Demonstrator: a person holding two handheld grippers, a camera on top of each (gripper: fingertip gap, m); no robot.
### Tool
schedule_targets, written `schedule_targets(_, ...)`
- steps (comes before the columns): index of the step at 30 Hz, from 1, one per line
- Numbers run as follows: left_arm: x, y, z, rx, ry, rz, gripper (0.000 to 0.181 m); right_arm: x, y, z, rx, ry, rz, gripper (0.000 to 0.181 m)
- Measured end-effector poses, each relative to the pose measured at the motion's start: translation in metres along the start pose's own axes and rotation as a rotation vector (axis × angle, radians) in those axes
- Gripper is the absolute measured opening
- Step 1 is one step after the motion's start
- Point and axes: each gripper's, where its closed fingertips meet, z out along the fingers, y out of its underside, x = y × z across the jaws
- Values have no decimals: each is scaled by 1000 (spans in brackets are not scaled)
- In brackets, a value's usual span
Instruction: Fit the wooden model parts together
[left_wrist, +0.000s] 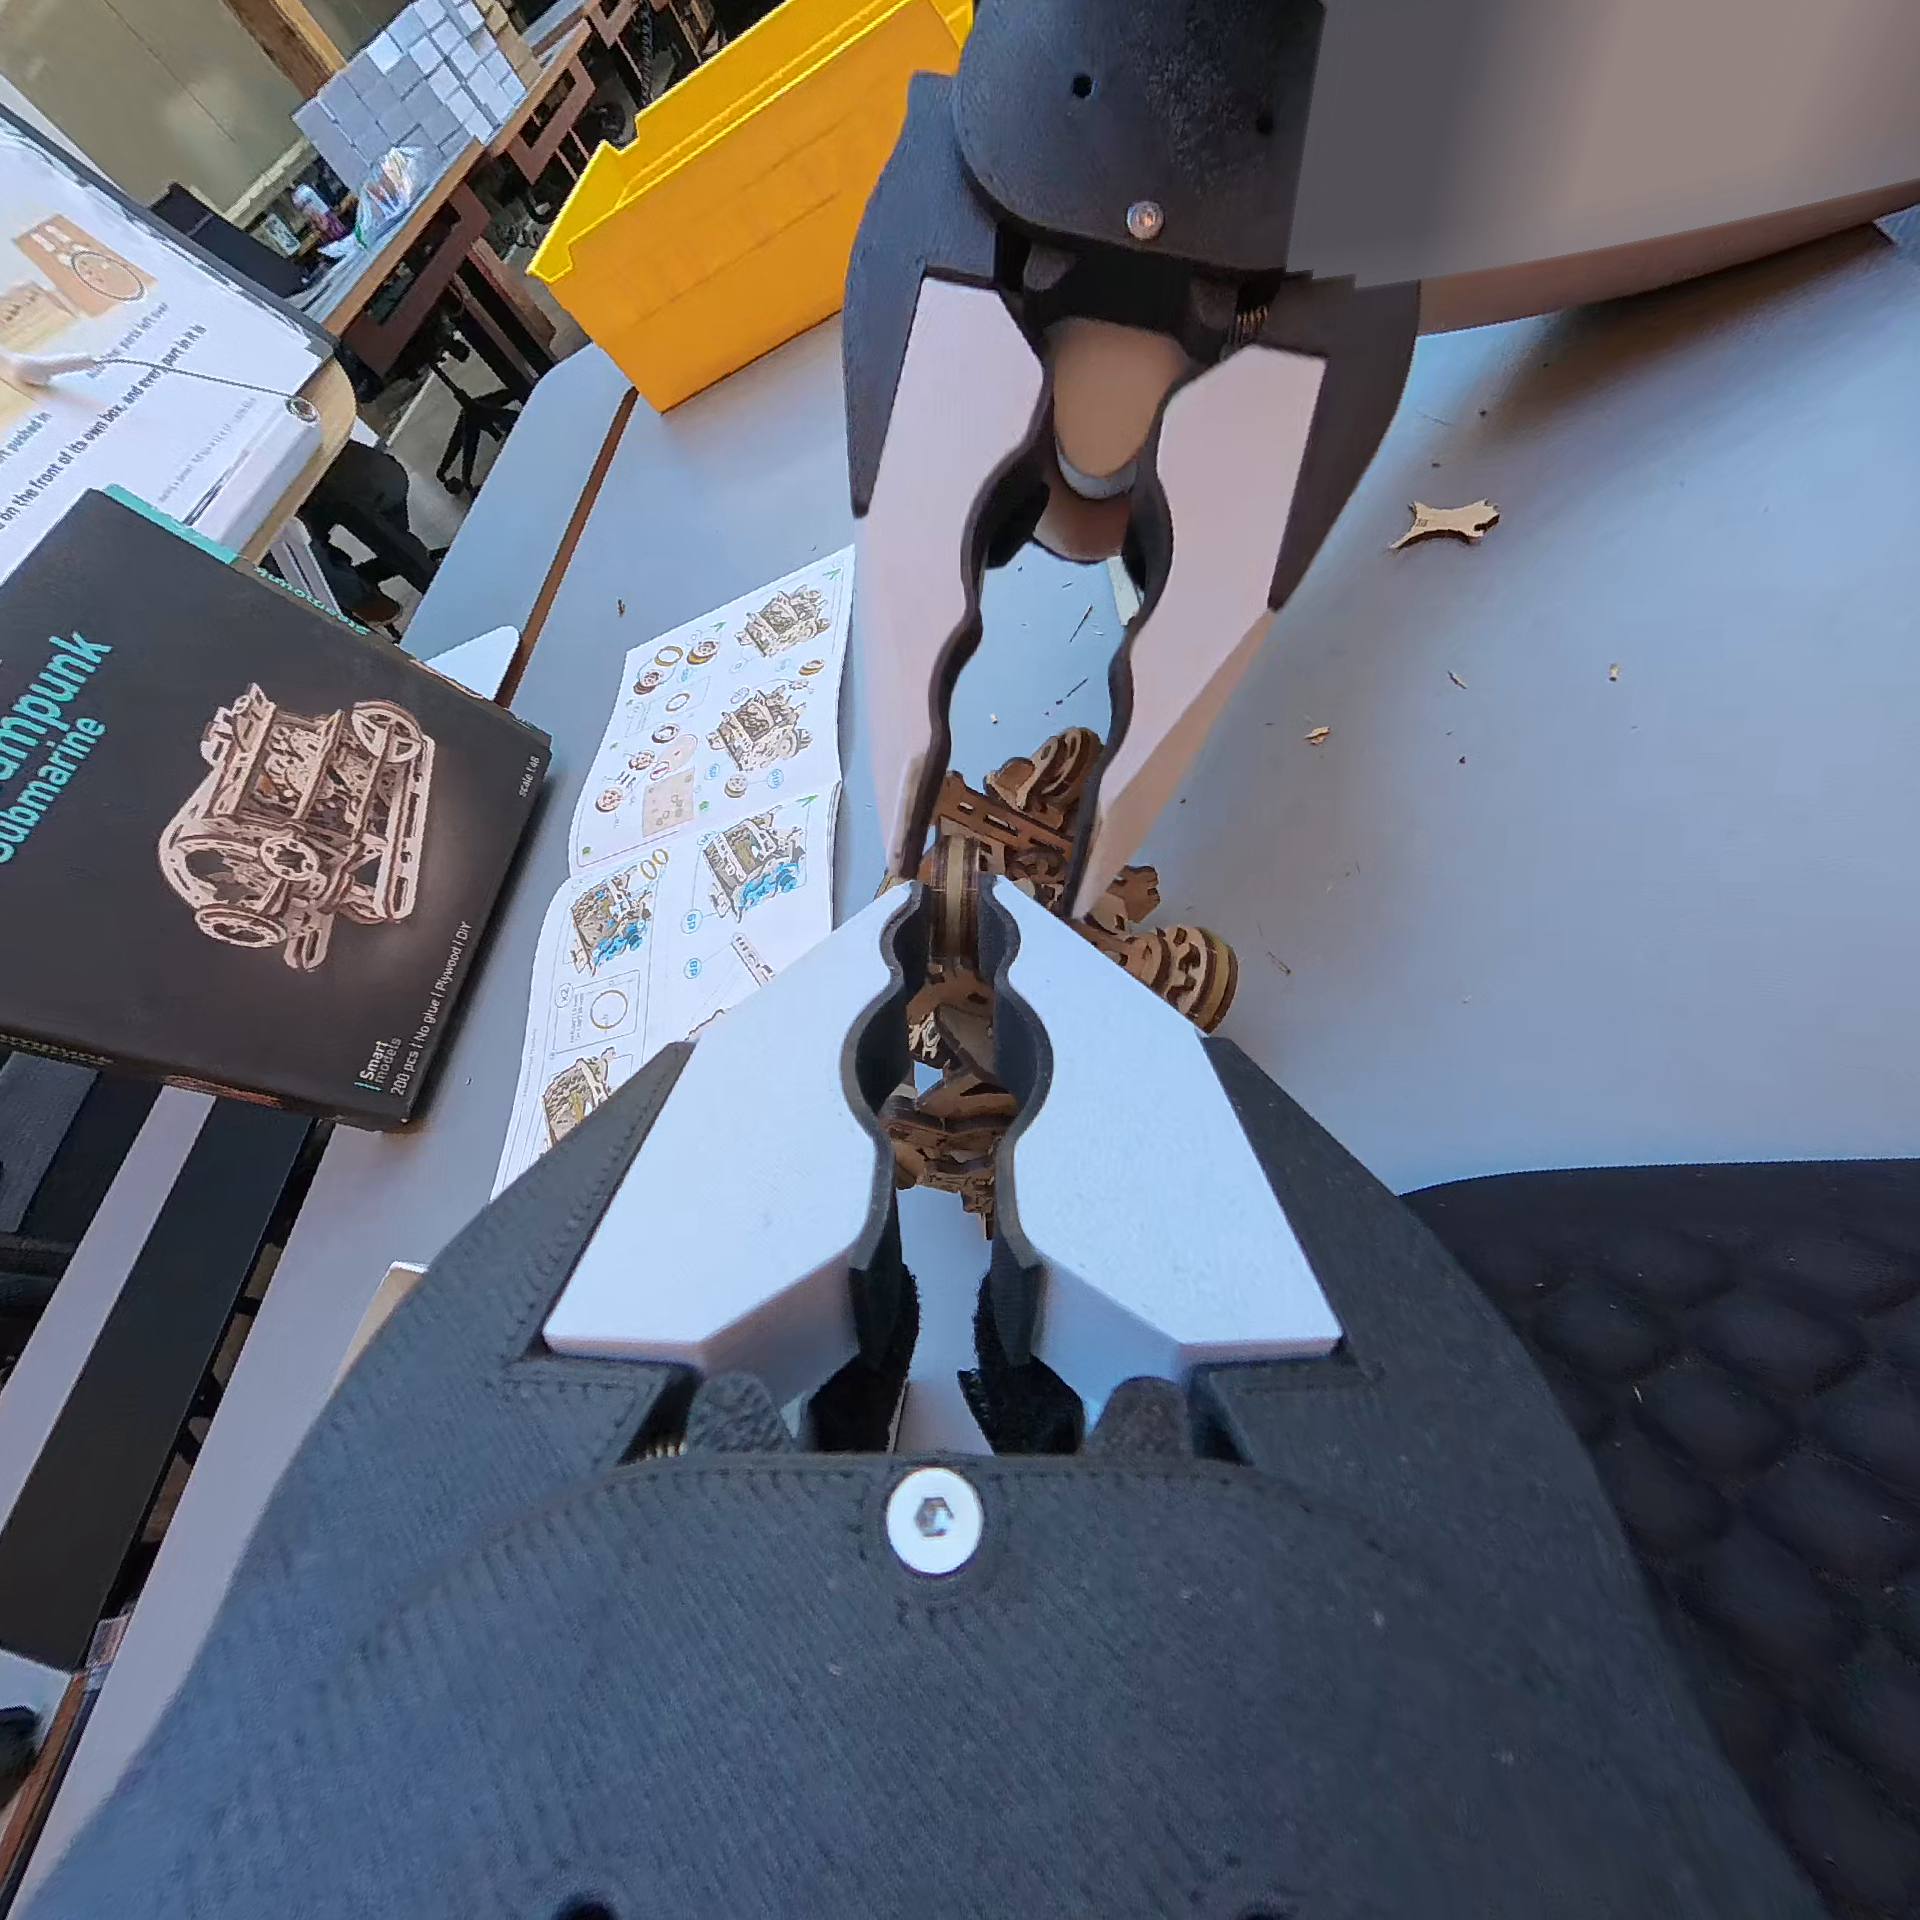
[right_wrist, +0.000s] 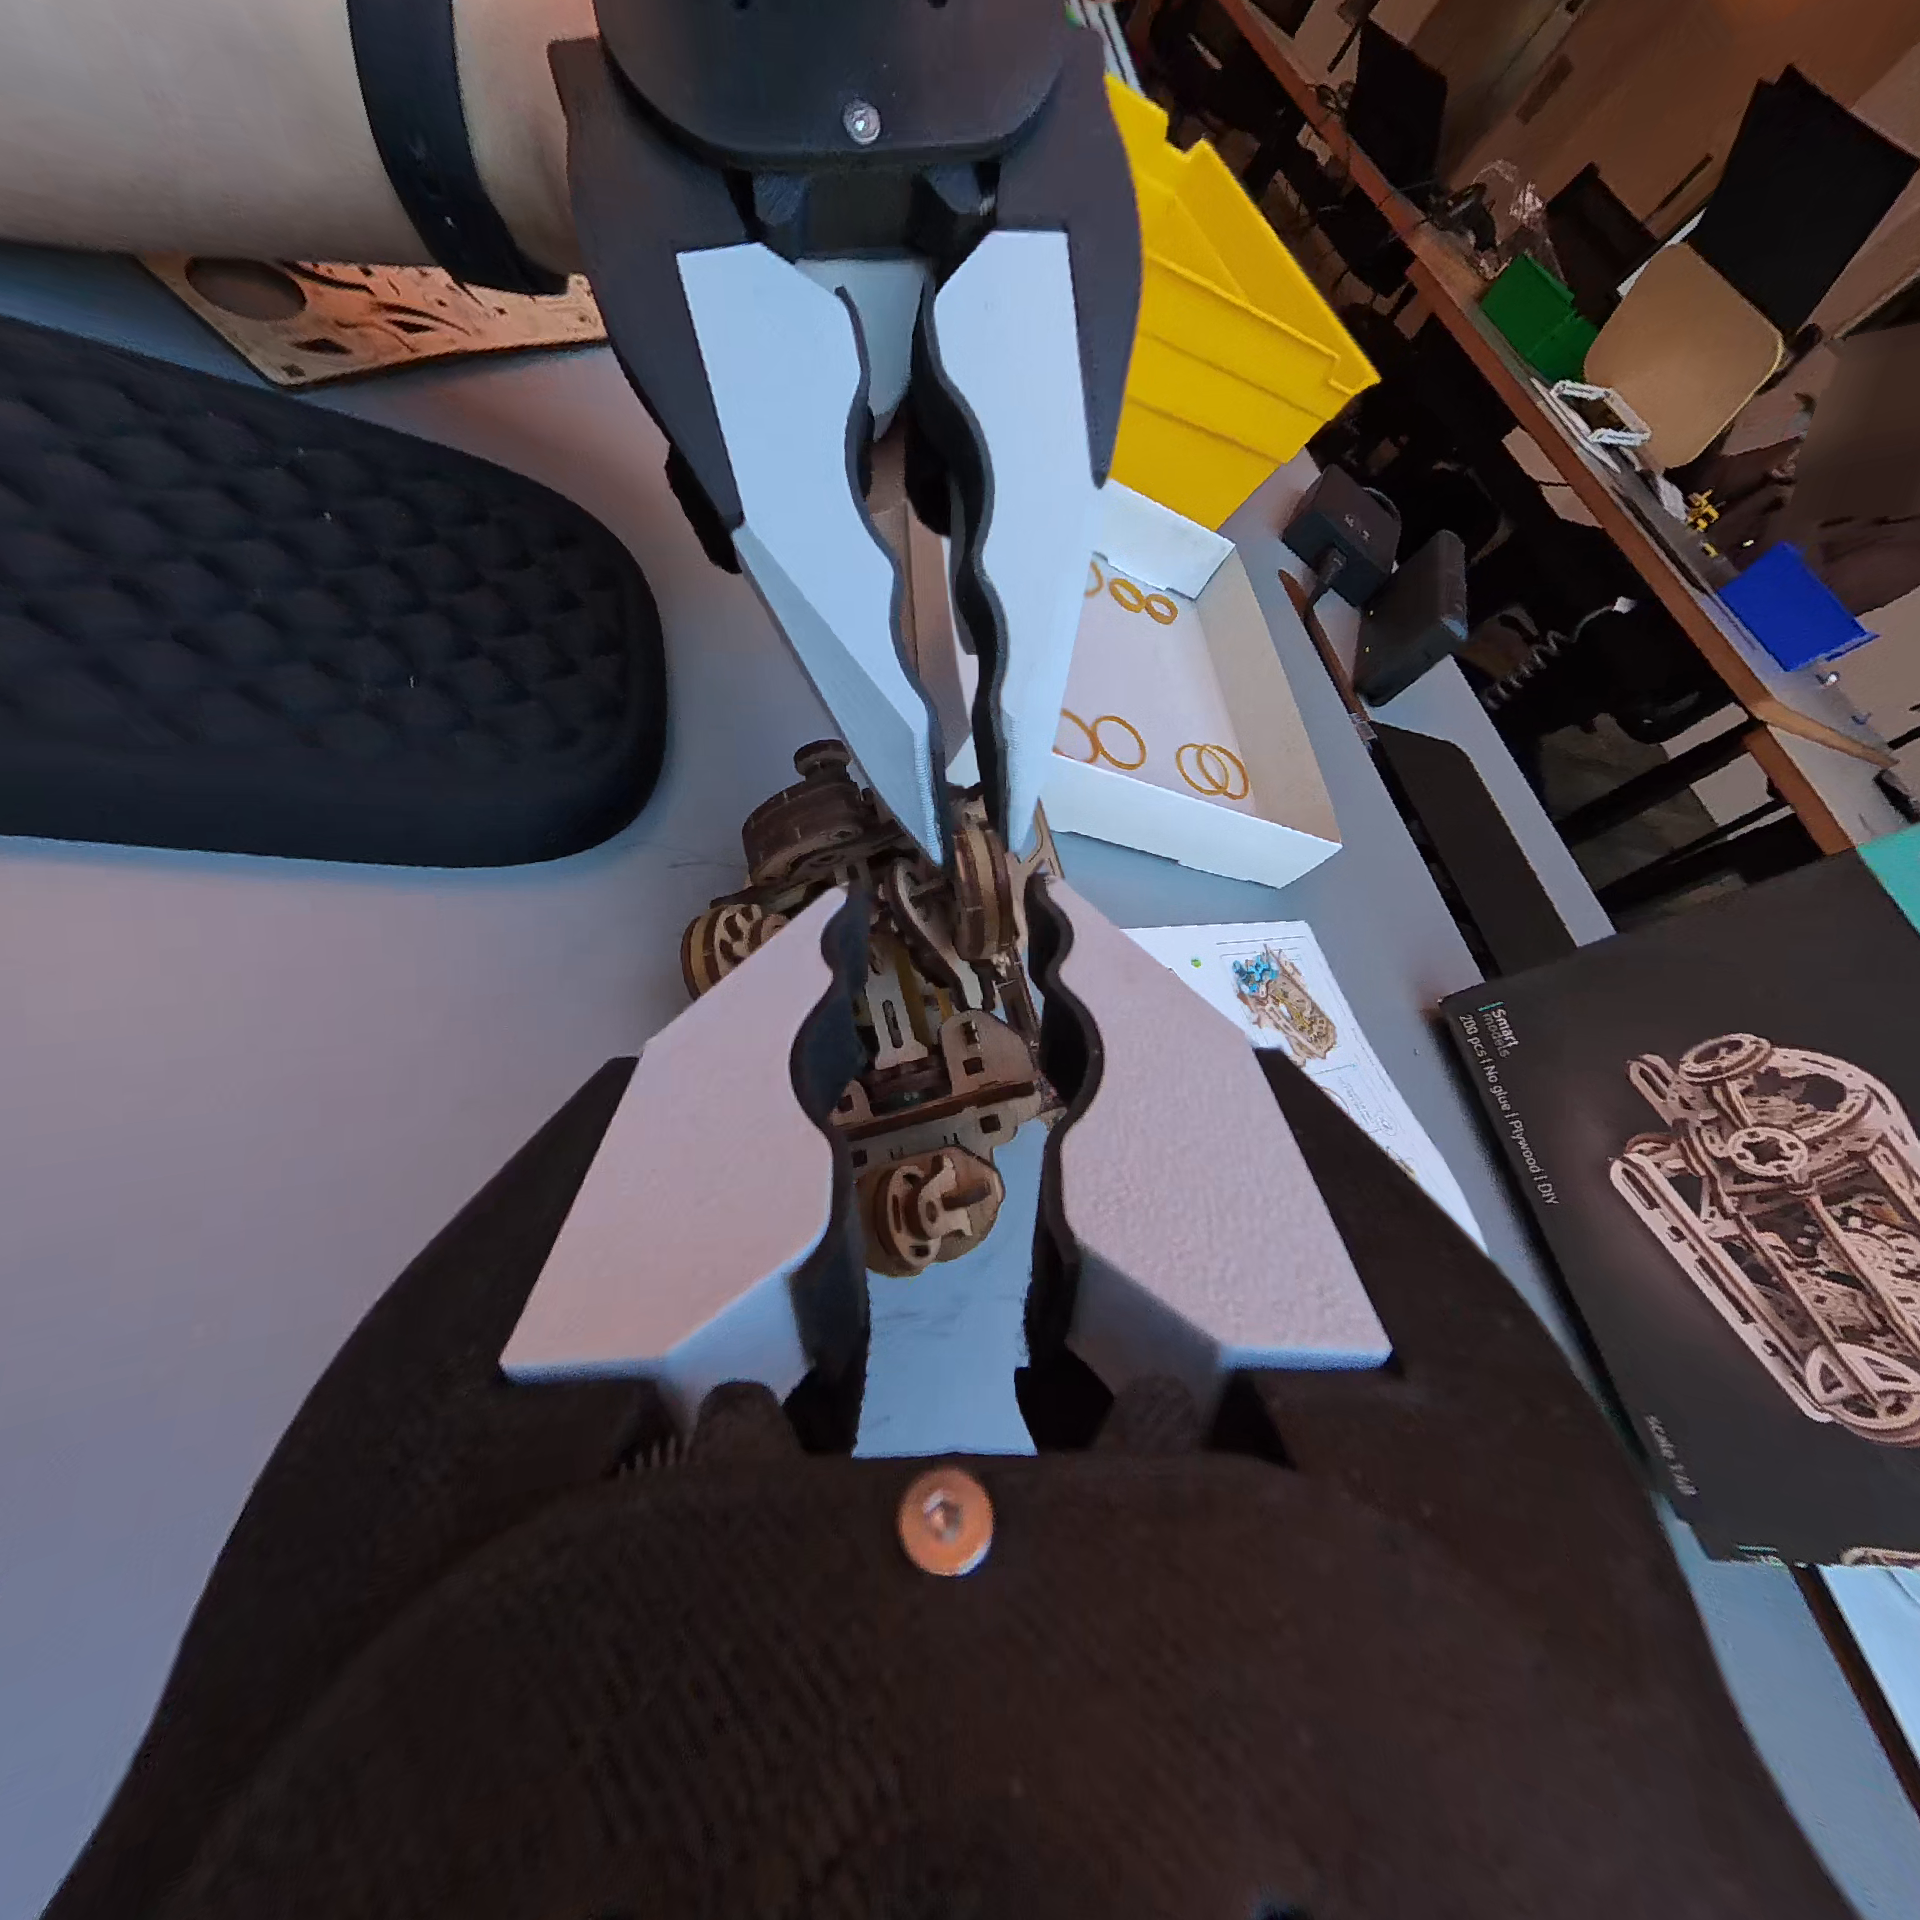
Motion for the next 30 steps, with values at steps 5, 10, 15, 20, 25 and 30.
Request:
schedule_targets(5,-1,2,-1,1,-5,-1,7,14,1,-6,26,19,85,20)
schedule_targets(10,-1,0,-2,12,-2,4,7,9,9,2,-3,-8,74,12)
schedule_targets(15,0,-1,-3,33,4,-3,7,7,8,1,11,-26,74,8)
schedule_targets(20,0,-3,-4,52,11,-17,7,7,5,-2,15,-6,42,8)
schedule_targets(25,1,2,-3,7,6,14,7,6,2,-5,1,31,-21,8)
schedule_targets(30,0,6,-2,-15,-11,40,8,6,3,-5,-22,66,-75,8)
